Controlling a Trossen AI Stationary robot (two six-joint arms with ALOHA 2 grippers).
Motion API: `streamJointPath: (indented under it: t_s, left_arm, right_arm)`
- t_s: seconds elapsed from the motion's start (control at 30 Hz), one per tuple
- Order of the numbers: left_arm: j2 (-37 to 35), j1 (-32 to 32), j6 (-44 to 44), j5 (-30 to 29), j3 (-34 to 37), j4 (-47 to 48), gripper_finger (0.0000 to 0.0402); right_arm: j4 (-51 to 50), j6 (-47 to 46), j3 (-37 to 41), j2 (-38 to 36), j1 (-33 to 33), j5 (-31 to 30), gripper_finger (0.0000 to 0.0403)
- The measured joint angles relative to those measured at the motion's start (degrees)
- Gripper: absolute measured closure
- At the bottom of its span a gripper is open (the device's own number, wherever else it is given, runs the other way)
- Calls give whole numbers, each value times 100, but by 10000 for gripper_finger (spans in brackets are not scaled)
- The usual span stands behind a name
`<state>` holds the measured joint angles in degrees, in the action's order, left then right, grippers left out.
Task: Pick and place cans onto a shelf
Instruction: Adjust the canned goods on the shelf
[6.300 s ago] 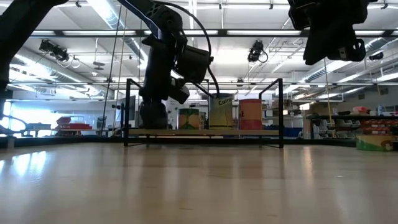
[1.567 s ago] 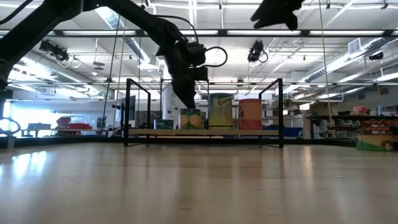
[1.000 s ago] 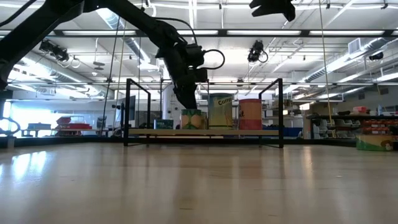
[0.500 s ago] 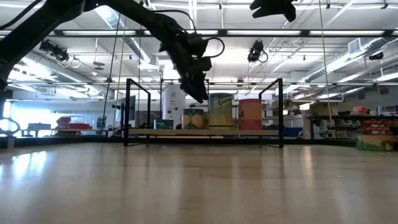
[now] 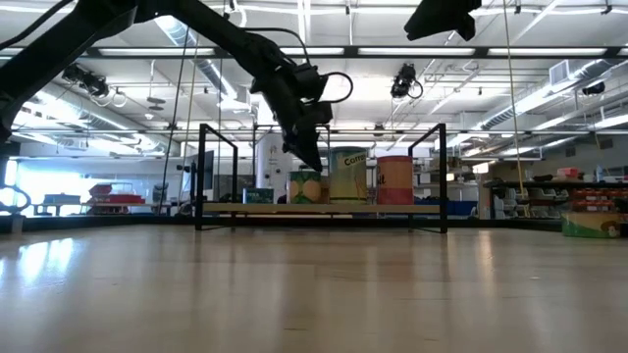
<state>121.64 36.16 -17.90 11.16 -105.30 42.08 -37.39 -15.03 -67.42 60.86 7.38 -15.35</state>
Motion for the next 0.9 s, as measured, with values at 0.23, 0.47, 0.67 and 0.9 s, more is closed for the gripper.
streamJointPath:
  t_s: [0.23,0.47,0.67,0.9]
  left_arm:
    - [190,1,75,-35,11,155,396]
    - [207,26,-70,-593,-7,155,395]
    - [199,207,-71,-752,-7,276,398]
    - [199,202,-71,-771,-7,237,398]
  right_arm:
    - [0,22,0,0,9,0,308]
    - [0,22,0,0,17,3,308]
    - [-2,22,0,0,17,160,308]
    - [-2,22,0,0,17,179,308]
